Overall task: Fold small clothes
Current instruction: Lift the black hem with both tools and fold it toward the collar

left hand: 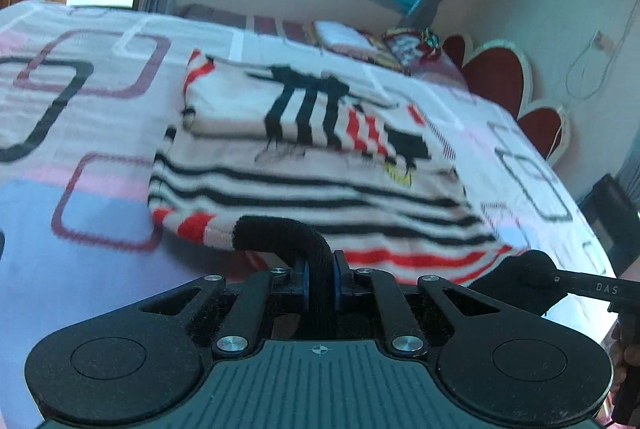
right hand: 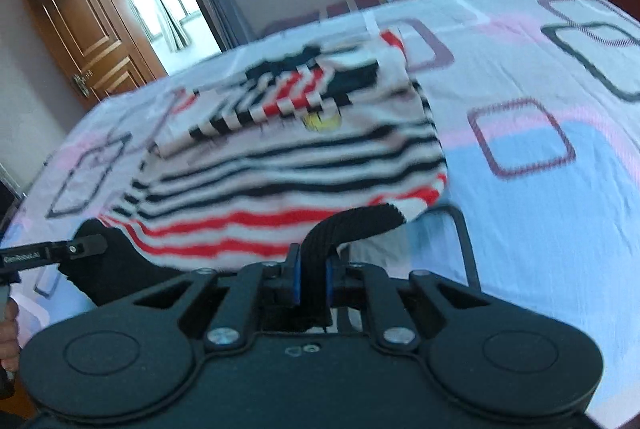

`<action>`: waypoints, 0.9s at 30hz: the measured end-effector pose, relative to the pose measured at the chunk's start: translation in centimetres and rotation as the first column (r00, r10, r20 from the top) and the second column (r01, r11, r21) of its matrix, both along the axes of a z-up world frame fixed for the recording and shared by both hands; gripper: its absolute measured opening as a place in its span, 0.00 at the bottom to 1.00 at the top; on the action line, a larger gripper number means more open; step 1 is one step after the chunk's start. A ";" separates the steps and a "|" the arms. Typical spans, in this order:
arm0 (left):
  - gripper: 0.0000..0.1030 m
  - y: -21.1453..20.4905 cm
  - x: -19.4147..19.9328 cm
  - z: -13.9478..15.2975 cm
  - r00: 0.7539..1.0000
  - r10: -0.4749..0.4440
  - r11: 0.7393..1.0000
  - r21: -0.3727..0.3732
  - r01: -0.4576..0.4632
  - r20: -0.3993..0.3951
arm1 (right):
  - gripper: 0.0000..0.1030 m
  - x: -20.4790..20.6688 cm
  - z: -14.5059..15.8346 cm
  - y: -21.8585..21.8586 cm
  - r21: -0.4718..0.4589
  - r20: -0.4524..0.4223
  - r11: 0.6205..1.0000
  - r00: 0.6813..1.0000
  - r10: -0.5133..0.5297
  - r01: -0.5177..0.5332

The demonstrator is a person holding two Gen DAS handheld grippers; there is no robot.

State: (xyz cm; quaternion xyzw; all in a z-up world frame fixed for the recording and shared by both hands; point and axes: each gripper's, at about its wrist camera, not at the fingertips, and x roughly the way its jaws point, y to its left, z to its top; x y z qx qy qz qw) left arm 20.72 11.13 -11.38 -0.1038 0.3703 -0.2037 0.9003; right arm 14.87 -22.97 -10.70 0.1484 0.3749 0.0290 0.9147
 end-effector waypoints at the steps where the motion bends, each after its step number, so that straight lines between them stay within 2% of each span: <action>1: 0.10 0.0 0.5 0.3 1.000 0.008 1.000 -0.010 -0.008 0.015 | 0.11 0.3 0.4 -0.1 0.004 0.013 1.000 1.000 0.000 0.000; 4: 0.10 -0.1 1.7 1.1 0.998 0.038 0.999 -0.034 -0.036 0.055 | 0.11 1.7 1.5 -0.5 0.028 0.049 1.000 0.999 -0.001 -0.001; 12: 0.10 -1.7 6.3 2.3 0.993 0.047 0.998 -0.033 -0.044 0.105 | 0.11 6.4 3.2 -1.3 0.023 0.115 1.000 0.993 0.011 -0.014; 17: 0.10 -2.5 9.3 2.7 0.985 0.090 0.995 -0.065 -0.081 0.147 | 0.11 9.7 3.4 -2.1 0.050 0.143 0.999 0.990 -0.001 -0.006; 27: 0.10 -4.4 17.8 2.3 0.967 0.171 0.985 -0.051 -0.164 0.187 | 0.11 18.2 3.6 -3.6 0.075 0.188 0.997 0.982 -0.026 0.012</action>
